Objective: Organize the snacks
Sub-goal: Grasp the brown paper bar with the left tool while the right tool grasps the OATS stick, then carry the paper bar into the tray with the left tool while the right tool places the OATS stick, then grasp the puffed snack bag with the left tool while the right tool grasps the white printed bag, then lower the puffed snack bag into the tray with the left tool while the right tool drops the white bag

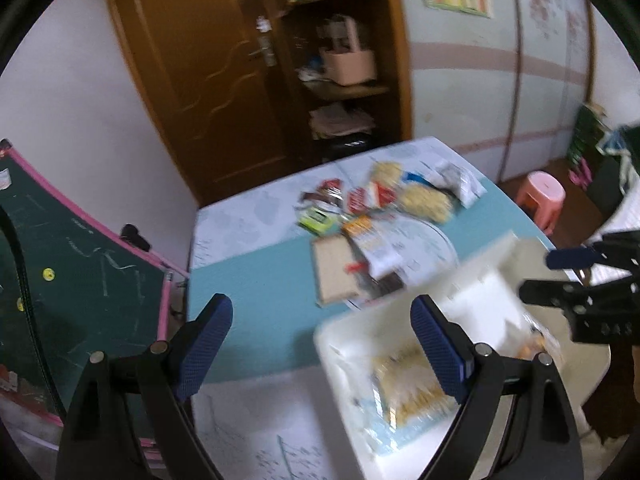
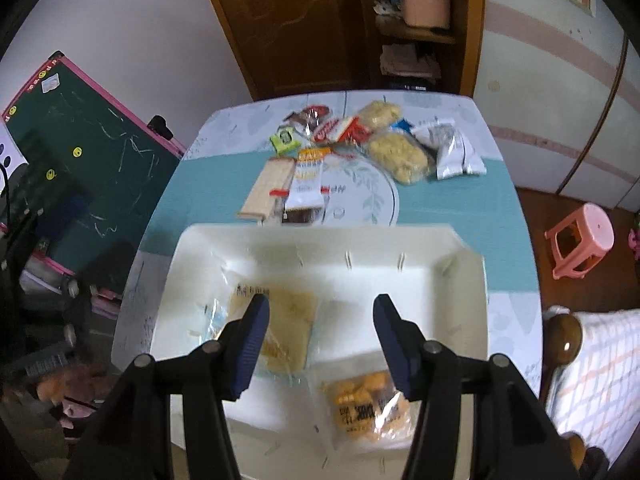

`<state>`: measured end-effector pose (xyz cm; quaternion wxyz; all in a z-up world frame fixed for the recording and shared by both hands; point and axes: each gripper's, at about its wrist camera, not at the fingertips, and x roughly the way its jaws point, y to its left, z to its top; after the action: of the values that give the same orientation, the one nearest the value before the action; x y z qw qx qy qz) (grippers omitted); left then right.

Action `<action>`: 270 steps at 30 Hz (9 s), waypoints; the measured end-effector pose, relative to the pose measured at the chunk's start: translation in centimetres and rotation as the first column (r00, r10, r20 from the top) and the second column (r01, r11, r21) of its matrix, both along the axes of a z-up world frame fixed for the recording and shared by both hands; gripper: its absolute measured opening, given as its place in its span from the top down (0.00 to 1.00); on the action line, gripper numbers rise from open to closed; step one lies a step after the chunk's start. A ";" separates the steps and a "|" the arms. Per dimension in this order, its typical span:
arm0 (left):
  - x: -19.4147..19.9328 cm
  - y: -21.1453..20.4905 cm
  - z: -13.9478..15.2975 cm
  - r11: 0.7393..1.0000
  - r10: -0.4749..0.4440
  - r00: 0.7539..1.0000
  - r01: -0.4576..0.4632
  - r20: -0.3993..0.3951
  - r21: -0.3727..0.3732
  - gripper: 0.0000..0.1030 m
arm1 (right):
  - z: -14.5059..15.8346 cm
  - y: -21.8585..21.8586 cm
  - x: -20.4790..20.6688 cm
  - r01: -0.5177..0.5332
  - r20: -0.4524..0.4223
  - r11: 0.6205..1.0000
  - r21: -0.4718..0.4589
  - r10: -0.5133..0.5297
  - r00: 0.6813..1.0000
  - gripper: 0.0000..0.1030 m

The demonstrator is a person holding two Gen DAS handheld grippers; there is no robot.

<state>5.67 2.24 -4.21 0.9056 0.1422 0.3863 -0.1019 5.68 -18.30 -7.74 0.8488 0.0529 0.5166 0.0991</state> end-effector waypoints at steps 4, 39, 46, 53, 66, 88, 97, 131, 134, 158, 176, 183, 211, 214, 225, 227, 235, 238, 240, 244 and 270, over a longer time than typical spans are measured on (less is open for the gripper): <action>4.0 1.3 2.9 0.998 0.057 0.998 -0.057 0.021 -0.013 0.13 | 2.8 0.2 2.9 -0.002 0.036 1.000 -0.027 0.003 0.999 0.47; 24.4 2.7 -16.2 0.959 0.261 0.883 -0.285 -0.390 -0.004 0.04 | -16.1 9.0 24.2 -0.027 -0.369 0.999 -0.020 0.018 0.929 0.38; 24.2 0.5 -18.0 0.972 0.197 0.870 -0.233 -0.452 -0.026 0.04 | -16.3 6.9 23.9 0.012 -0.372 0.999 -0.040 -0.026 0.928 0.60; 25.1 -1.8 -19.4 0.985 0.142 0.841 -0.174 -0.522 -0.012 0.05 | -15.6 4.7 22.6 0.059 -0.351 0.998 -0.028 -0.065 0.934 0.61; 26.1 -5.7 -22.1 0.993 0.106 0.752 -0.108 -0.651 0.037 0.30 | -14.0 2.2 21.3 0.043 -0.323 0.998 -0.043 -0.055 0.945 0.61; 17.9 -2.3 -0.2 0.988 0.080 0.966 -0.110 -0.246 -0.111 0.49 | -0.8 0.0 15.5 0.065 -0.073 0.993 0.094 -0.059 0.996 0.61; 10.4 -2.6 5.5 0.981 0.025 0.994 -0.045 -0.104 -0.190 0.49 | 6.3 -1.1 9.2 0.048 0.082 0.984 0.171 -0.063 0.995 0.61; -1.7 -1.7 -8.2 0.985 0.030 0.928 -0.090 -0.371 -0.146 0.48 | -4.5 -2.4 -3.8 0.154 -0.101 0.986 0.065 -0.147 0.984 0.60; -1.9 -2.1 -8.8 0.985 0.018 0.919 -0.084 -0.393 -0.152 0.48 | -5.4 -2.0 -4.1 0.148 -0.130 0.987 0.067 -0.138 0.982 0.60; -2.2 -2.6 -8.8 0.977 0.079 0.914 -0.151 -0.398 -0.153 0.11 | -5.8 -1.1 -4.4 0.149 -0.151 0.989 0.016 -0.145 0.978 0.55; -1.4 -3.3 -2.2 0.989 0.005 0.984 -0.031 -0.177 -0.143 0.11 | -3.6 -1.7 -3.3 0.134 -0.070 0.991 0.010 -0.133 0.989 0.55; 2.0 -3.3 2.4 0.991 -0.012 0.995 -0.001 -0.098 -0.130 0.11 | 1.9 -3.6 0.0 0.101 0.046 0.995 -0.012 -0.100 0.994 0.55; 24.6 -17.9 -4.1 0.997 0.059 0.993 -0.054 -0.106 0.052 0.05 | -4.7 -13.1 24.7 0.083 -0.086 0.980 -0.179 -0.100 0.991 0.27; 25.4 -18.7 -6.9 0.996 0.085 0.987 -0.079 -0.138 0.045 0.05 | -8.0 -13.1 25.6 0.064 -0.139 0.990 -0.129 -0.082 0.987 0.27; 27.1 -21.0 -12.3 0.990 0.142 0.960 -0.134 -0.243 0.053 0.05 | -14.5 -14.0 25.9 0.055 -0.220 0.996 -0.074 -0.070 0.973 0.44; 27.1 -21.9 -13.4 0.988 0.148 0.953 -0.134 -0.263 0.072 0.05 | -14.2 -15.2 25.3 0.077 -0.212 0.996 -0.052 -0.087 0.973 0.45; 27.1 -24.7 -17.7 0.987 0.160 0.909 -0.138 -0.385 0.085 0.05 | -14.0 -17.7 22.7 0.099 -0.196 0.993 -0.071 -0.111 0.974 0.46; 27.3 -25.1 -19.0 0.984 0.179 0.889 -0.153 -0.421 0.096 0.05 | -14.1 -17.9 22.0 0.094 -0.186 0.992 -0.078 -0.108 0.977 0.46; 27.6 -25.1 -20.2 0.982 0.186 0.860 -0.156 -0.476 0.102 0.05 | -14.2 -18.1 22.1 0.094 -0.186 0.993 -0.075 -0.106 0.977 0.46; 27.7 -24.3 -21.6 0.981 0.189 0.804 -0.180 -0.564 0.073 0.10 | -14.1 -18.1 21.9 0.094 -0.189 0.993 -0.071 -0.106 0.976 0.47; 12.9 -12.3 0.4 0.999 -0.029 0.964 0.021 -0.263 -0.034 0.43 | 0.6 -9.6 11.4 0.027 0.015 1.000 0.013 -0.027 1.000 0.48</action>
<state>18.55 -10.04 -3.78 0.8470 0.1182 0.4999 -0.1372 17.07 -27.88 -7.13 0.8536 0.0646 0.5088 0.0916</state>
